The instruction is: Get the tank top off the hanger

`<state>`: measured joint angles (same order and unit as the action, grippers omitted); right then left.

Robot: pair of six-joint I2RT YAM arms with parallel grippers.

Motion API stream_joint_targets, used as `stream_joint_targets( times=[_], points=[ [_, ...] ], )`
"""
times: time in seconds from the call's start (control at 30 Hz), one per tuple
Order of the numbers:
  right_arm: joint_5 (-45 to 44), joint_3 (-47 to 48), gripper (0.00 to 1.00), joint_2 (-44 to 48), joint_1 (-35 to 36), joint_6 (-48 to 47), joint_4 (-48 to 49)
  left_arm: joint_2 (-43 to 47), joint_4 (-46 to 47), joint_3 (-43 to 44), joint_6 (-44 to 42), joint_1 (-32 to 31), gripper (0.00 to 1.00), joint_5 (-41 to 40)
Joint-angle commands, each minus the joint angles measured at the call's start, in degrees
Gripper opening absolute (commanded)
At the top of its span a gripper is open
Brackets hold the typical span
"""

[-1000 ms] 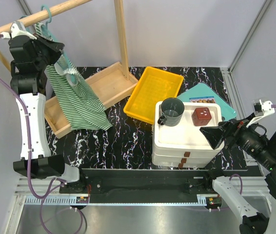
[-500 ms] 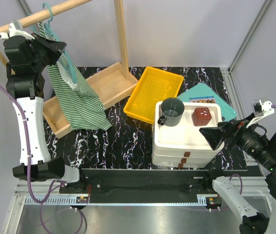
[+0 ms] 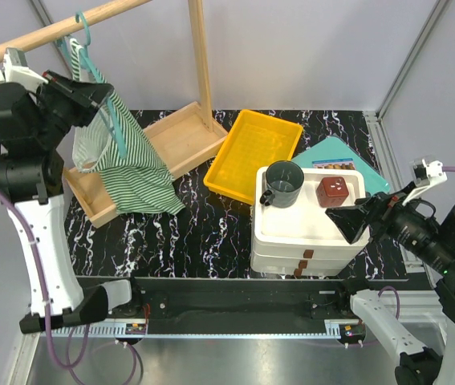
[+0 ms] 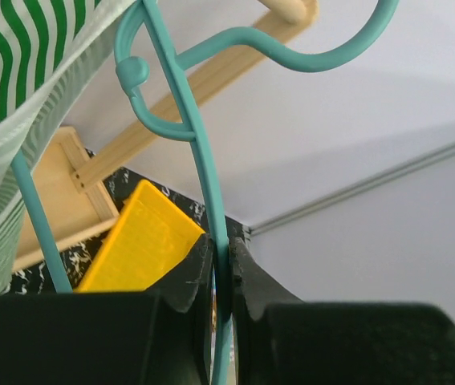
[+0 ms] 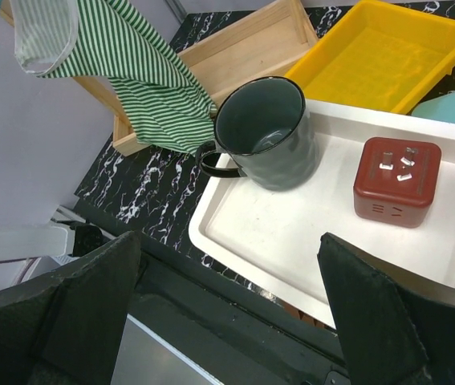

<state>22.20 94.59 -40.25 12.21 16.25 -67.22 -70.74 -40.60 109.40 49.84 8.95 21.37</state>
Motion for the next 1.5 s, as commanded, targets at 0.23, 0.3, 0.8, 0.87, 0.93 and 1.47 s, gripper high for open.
stream_joint_targets(
  times=[0.23,0.3,0.8,0.87,0.93,1.47],
  points=[
    [5.57,-0.19,1.00,-8.52,-0.34,-3.68,5.43,17.37,4.92,-11.22,-1.85,0.19,0.00,14.40],
    [7.42,1.21,1.00,-10.80,-0.34,-3.42,7.44,19.23,4.92,-13.33,-2.21,0.19,0.00,16.41],
    [3.22,18.08,1.00,-32.93,15.02,-2.45,13.96,30.13,15.36,-27.92,4.56,0.10,0.00,27.49],
    [-0.20,19.14,1.00,-35.15,19.32,-2.37,14.66,30.66,16.77,-29.85,5.79,0.10,0.00,28.46],
    [-0.40,17.75,1.00,-35.69,21.01,-2.10,19.56,31.36,18.09,-31.26,6.14,0.10,0.00,29.96],
    [-2.07,9.13,0.83,-47.28,39.12,-15.54,39.87,35.31,29.61,-46.91,8.52,-2.52,0.00,43.94]
  ],
)
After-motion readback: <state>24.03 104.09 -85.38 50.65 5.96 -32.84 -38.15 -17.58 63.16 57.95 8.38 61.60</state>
